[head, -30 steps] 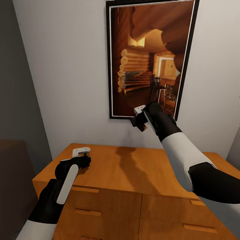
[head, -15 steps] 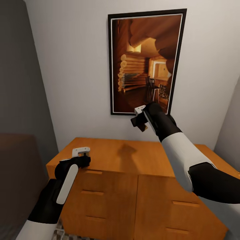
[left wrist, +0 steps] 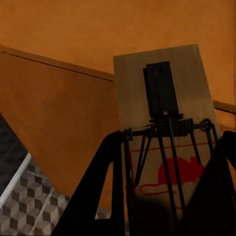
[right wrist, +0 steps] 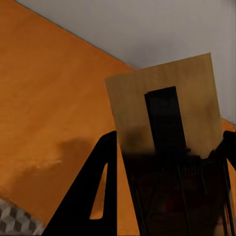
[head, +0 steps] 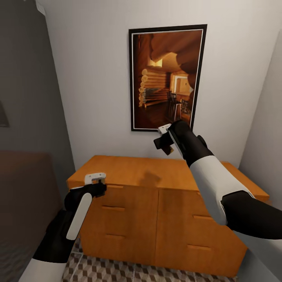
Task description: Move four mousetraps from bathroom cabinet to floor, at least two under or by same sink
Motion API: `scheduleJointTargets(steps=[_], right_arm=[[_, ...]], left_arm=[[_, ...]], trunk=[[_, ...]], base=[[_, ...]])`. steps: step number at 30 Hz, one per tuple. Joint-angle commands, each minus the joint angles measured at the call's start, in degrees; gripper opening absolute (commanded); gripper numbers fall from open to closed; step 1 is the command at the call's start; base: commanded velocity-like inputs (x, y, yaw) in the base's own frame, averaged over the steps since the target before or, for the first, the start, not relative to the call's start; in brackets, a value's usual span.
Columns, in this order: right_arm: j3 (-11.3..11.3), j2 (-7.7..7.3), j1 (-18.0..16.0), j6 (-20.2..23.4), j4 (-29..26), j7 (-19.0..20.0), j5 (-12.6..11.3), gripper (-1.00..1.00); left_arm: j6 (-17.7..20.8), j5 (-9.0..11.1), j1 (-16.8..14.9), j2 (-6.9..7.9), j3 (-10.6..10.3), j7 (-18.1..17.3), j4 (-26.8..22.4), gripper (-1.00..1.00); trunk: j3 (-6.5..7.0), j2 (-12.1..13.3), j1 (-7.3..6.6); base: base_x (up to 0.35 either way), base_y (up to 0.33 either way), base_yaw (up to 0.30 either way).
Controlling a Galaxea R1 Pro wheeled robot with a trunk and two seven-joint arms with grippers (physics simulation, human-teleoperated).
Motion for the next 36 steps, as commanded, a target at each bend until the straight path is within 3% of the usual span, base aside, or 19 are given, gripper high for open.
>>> scheduleJointTargets(steps=[1,13,23,36], right_arm=[[0.0,0.00,0.0,0.2,0.0,0.6,0.5,-1.00],[0.0,-0.02,0.7,0.2,-0.1,0.5,0.6,-1.00],[0.0,0.20,4.9,0.2,-0.3,-5.5,0.5,-1.00],[0.1,0.61,6.9,-0.5,-0.1,-6.7,0.0,-1.00]], left_arm=[[0.1,0.5,-0.1,0.00,0.0,0.7,-0.1,-1.00],[0.1,0.6,-0.1,0.00,0.0,0.7,-0.1,-1.00],[0.0,0.6,-0.1,0.07,0.0,0.7,0.0,-1.00],[0.0,0.8,-0.1,0.13,0.0,0.3,0.2,-1.00]], trunk=[[-0.07,0.0,-0.04],[-0.07,0.0,-0.04],[-0.07,0.0,-0.04],[-0.07,0.0,-0.04]], base=[[-0.331,0.000,0.000],[-0.331,0.000,0.000],[-0.331,0.000,0.000],[-0.207,0.000,0.000]])
